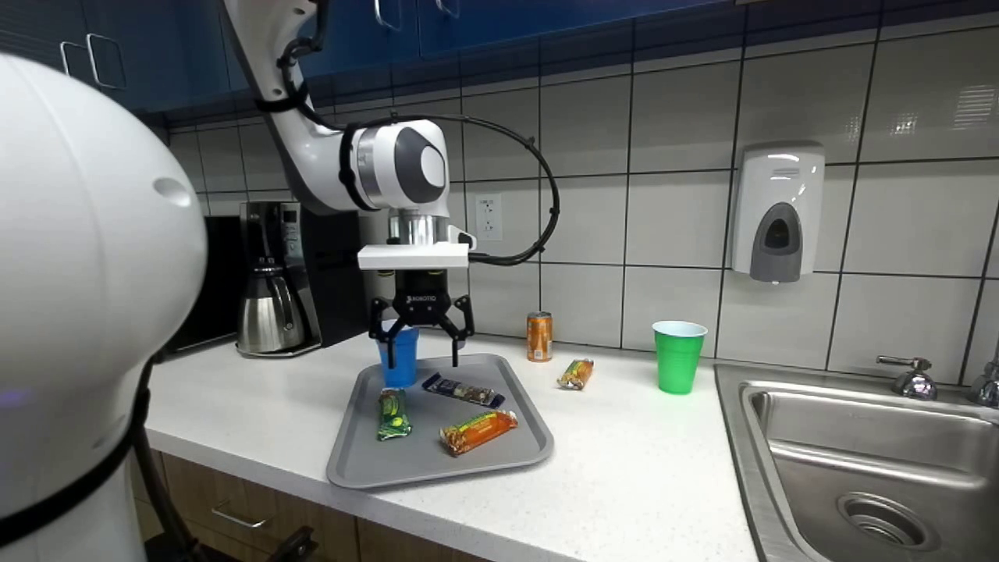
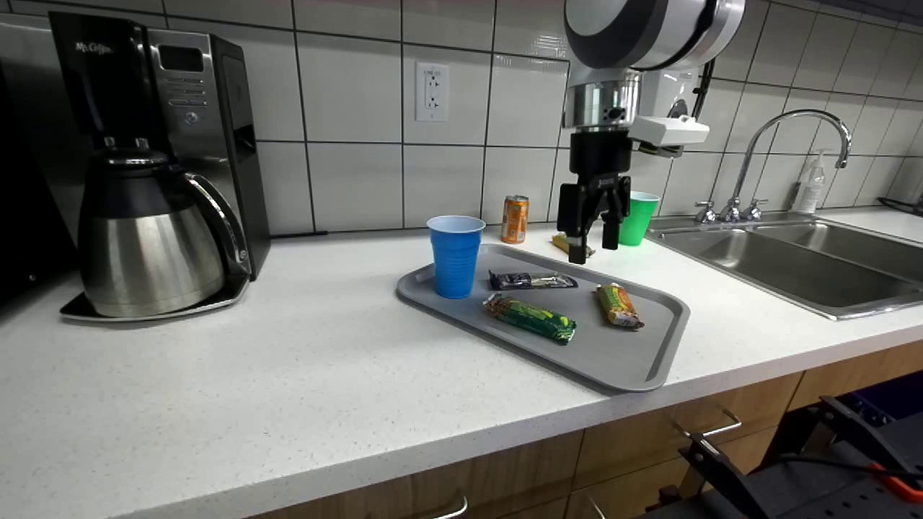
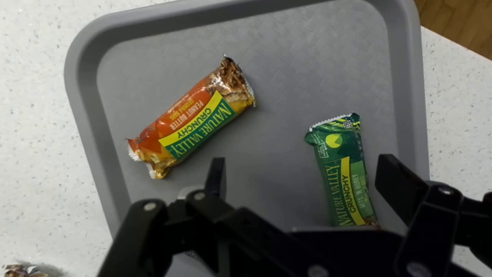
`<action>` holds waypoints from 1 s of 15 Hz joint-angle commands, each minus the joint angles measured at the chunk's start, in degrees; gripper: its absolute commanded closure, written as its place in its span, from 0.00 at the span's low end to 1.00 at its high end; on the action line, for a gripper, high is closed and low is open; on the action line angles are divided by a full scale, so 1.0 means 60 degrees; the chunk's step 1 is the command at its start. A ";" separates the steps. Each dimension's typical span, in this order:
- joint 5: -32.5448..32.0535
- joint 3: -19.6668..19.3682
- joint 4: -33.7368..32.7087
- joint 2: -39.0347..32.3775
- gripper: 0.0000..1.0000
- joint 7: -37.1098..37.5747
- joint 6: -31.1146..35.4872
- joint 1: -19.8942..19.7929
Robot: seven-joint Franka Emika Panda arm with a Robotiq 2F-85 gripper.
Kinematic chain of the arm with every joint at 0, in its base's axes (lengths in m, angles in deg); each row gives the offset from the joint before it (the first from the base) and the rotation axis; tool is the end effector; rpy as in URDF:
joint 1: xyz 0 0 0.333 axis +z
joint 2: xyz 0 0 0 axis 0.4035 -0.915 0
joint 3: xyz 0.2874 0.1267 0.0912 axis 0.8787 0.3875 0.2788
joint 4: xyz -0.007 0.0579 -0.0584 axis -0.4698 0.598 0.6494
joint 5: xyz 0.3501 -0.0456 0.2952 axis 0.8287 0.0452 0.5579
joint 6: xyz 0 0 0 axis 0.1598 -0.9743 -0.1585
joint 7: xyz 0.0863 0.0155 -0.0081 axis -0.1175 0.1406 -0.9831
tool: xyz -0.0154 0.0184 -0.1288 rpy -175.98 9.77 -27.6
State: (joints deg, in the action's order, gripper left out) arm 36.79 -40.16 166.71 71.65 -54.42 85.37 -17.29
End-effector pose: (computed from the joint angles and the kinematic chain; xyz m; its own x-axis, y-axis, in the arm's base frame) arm 0.4965 0.0759 0.2022 0.8709 0.4719 -0.1376 0.4761 -0.8794 -0.0026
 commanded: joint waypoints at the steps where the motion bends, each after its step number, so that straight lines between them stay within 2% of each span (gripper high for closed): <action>1: 0.0025 0.0159 -0.0266 -0.0159 0.00 -0.0557 -0.0079 -0.0160; 15: -0.0014 0.0160 -0.0166 -0.0173 0.00 -0.0431 -0.0025 -0.0158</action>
State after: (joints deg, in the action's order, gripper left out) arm 36.77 -40.16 165.79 70.61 -57.07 85.34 -17.29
